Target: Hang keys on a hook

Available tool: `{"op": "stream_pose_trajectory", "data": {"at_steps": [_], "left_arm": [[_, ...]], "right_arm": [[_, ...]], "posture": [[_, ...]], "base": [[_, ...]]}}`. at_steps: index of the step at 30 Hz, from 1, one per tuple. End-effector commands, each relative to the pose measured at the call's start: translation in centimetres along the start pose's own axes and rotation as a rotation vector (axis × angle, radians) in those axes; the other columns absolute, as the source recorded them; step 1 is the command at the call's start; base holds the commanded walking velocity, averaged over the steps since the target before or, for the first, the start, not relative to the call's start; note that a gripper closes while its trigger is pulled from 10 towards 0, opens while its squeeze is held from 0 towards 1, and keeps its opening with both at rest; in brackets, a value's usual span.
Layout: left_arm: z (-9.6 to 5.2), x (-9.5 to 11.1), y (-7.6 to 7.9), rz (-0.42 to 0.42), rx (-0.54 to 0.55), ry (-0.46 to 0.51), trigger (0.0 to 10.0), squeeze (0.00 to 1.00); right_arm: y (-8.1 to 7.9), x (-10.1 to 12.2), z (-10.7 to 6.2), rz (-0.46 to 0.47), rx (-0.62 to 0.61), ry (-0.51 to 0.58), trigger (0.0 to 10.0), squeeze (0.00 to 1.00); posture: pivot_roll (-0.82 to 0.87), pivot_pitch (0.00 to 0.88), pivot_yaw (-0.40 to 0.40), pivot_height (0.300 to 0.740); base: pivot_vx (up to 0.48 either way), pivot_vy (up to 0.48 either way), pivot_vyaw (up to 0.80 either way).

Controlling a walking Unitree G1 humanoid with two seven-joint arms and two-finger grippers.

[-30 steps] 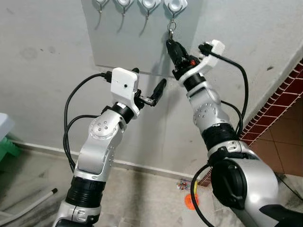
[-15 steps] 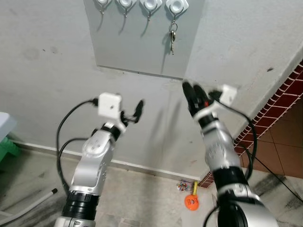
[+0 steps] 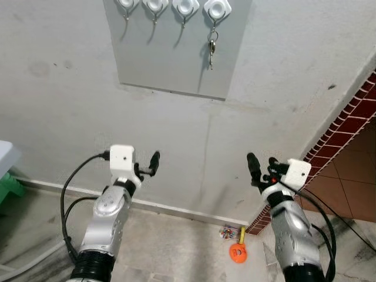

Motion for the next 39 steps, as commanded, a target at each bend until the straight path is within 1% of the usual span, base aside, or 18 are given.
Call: {"op": "stream_pose_trajectory", "data": {"at_steps": [1, 3, 4, 6, 7, 9, 12, 14, 17, 20, 23, 27, 28, 33, 39], "left_arm": [[-0.3, -0.5, -0.5, -0.002, 0.015, 0.003, 10.0, 0.0], [-0.3, -0.1, -0.6, -0.006, 0.017, 0.023, 10.0, 0.0], [-0.4, 0.3, -0.5, -0.027, 0.009, 0.046, 10.0, 0.0], [-0.3, 0.6, -0.4, -0.015, 0.009, 0.062, 10.0, 0.0], [-0.4, 1.2, -0.3, -0.011, 0.008, 0.092, 10.0, 0.0], [-0.4, 1.4, -0.3, -0.003, 0.012, 0.103, 10.0, 0.0], [-0.4, 2.2, -0.3, -0.006, 0.021, 0.135, 10.0, 0.0], [-0.5, 3.2, -0.2, -0.007, 0.024, 0.17, 10.0, 0.0], [-0.5, 3.6, 0.0, -0.009, 0.025, 0.183, 10.0, 0.0], [-0.6, 3.6, 0.2, -0.005, 0.023, 0.19, 10.0, 0.0], [-0.6, 3.1, 0.2, 0.003, 0.028, 0.179, 10.0, 0.0], [-0.6, 3.1, 0.1, 0.009, 0.043, 0.179, 10.0, 0.0], [-0.5, 3.3, 0.0, -0.002, 0.044, 0.181, 10.0, 0.0], [-0.1, 3.8, -0.2, -0.006, 0.046, 0.189, 10.0, 0.0], [0.3, 4.1, -1.0, -0.01, 0.052, 0.191, 10.0, 0.0]], "right_arm": [[0.2, 0.4, -0.2, -0.09, -0.018, 0.014, 10.0, 0.0], [0.6, 0.6, -0.4, -0.162, -0.048, 0.03, 10.0, 0.0], [0.8, 0.7, -0.5, -0.162, -0.059, 0.031, 10.0, 0.0], [0.9, 0.7, -0.6, -0.206, -0.065, 0.03, 10.0, 0.0], [0.9, 0.7, -0.7, -0.227, -0.053, 0.025, 10.0, 0.0], [0.8, 0.7, -0.7, -0.237, -0.046, 0.024, 10.0, 0.0], [0.5, 1.1, -0.9, -0.262, -0.034, 0.032, 10.0, 0.0], [-0.1, 1.8, -0.9, -0.282, -0.02, 0.062, 10.0, 0.0], [-0.7, 2.2, -0.8, -0.33, -0.003, 0.075, 10.0, 0.0], [-1.0, 2.4, -0.8, -0.297, -0.004, 0.08, 10.0, 0.0], [-1.2, 2.2, -0.8, -0.309, -0.004, 0.074, 10.0, 0.0], [-1.5, 2.1, -0.8, -0.312, 0.012, 0.073, 10.0, 0.0], [-1.5, 2.2, -0.8, -0.322, 0.014, 0.075, 10.0, 0.0], [-1.5, 2.6, -0.4, -0.317, 0.015, 0.079, 10.0, 0.0], [-1.1, 3.4, -0.2, -0.319, 0.004, 0.093, 10.0, 0.0]], "posture": [[0.0, 0.074, -0.001, 0.74], [0.0, 0.071, 0.001, 0.74], [0.0, 0.071, 0.001, 0.74], [0.0, 0.071, 0.001, 0.74], [0.0, 0.068, 0.003, 0.74], [0.0, 0.068, 0.003, 0.74], [0.0, 0.068, 0.003, 0.74], [0.0, 0.068, 0.001, 0.74], [0.0, 0.067, 0.0, 0.74], [0.0, 0.063, -0.002, 0.74], [0.0, 0.056, -0.005, 0.74], [0.0, 0.053, -0.006, 0.74], [0.0, 0.053, -0.006, 0.74], [0.0, 0.043, -0.011, 0.74], [0.0, 0.036, -0.012, 0.74]], "base": [[0.0, 0.0, 0.0], [0.0, 0.0, 0.0], [0.0, 0.0, 0.0], [0.0, 0.0, 0.0], [0.0, 0.0, 0.0], [0.0, 0.0, 0.0], [0.0, 0.0, 0.72], [0.0, 0.0, 0.8], [0.0, 0.0, 0.8], [0.0, 0.0, 0.8], [0.0, 0.0, 0.8], [0.0, 0.0, 0.8], [0.0, 0.0, 0.8], [0.0, 0.0, 0.8], [0.0, 0.0, 0.8]]}}
Point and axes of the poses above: a point about 5 cm out from each wrist's last joint towards the gripper, its own z axis pointing out of the wrist towards the gripper, its own x axis along the axis of the wrist's last joint, y = z × x, the point moved 5 cm from there along z, pointing out of the wrist towards the gripper, and after that the axes turned 14 degrees about z, right-handed, at the moved point
